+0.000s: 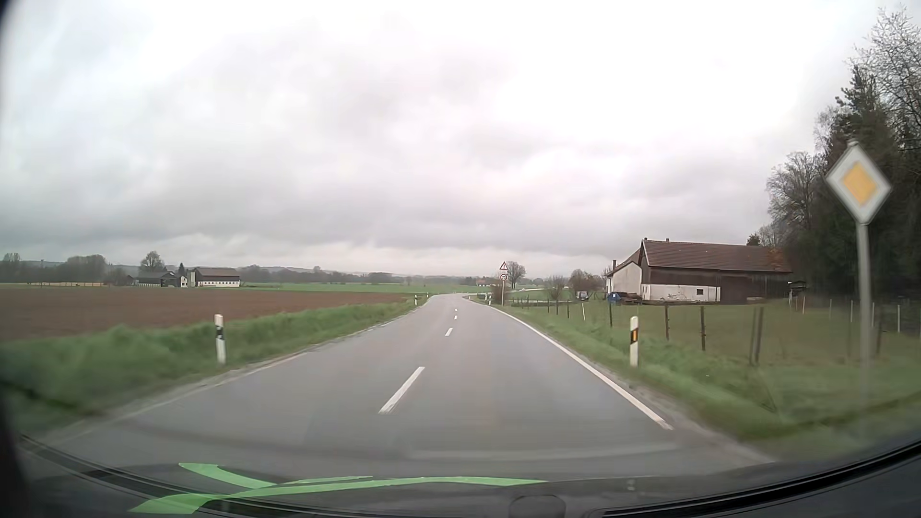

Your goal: Follow the waypoints while adhering to traffic rules and regulations

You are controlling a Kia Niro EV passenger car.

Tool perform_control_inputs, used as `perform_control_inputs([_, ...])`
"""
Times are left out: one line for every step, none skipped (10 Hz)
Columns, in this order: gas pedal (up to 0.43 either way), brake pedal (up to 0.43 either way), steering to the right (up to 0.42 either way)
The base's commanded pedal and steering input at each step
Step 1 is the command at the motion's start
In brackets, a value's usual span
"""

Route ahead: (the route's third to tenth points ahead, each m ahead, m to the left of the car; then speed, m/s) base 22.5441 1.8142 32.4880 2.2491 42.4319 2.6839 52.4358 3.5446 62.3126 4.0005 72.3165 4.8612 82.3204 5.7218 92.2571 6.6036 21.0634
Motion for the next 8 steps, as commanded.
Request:
perform_control_inputs([0.000, 0.000, -0.006])
perform_control_inputs([0.000, 0.000, -0.008])
perform_control_inputs([0.020, 0.000, -0.009])
perform_control_inputs([0.047, 0.000, -0.009])
perform_control_inputs([0.067, 0.000, -0.008])
perform_control_inputs([0.079, 0.000, -0.008])
perform_control_inputs([0.087, 0.000, -0.008])
perform_control_inputs([0.087, 0.000, -0.008])
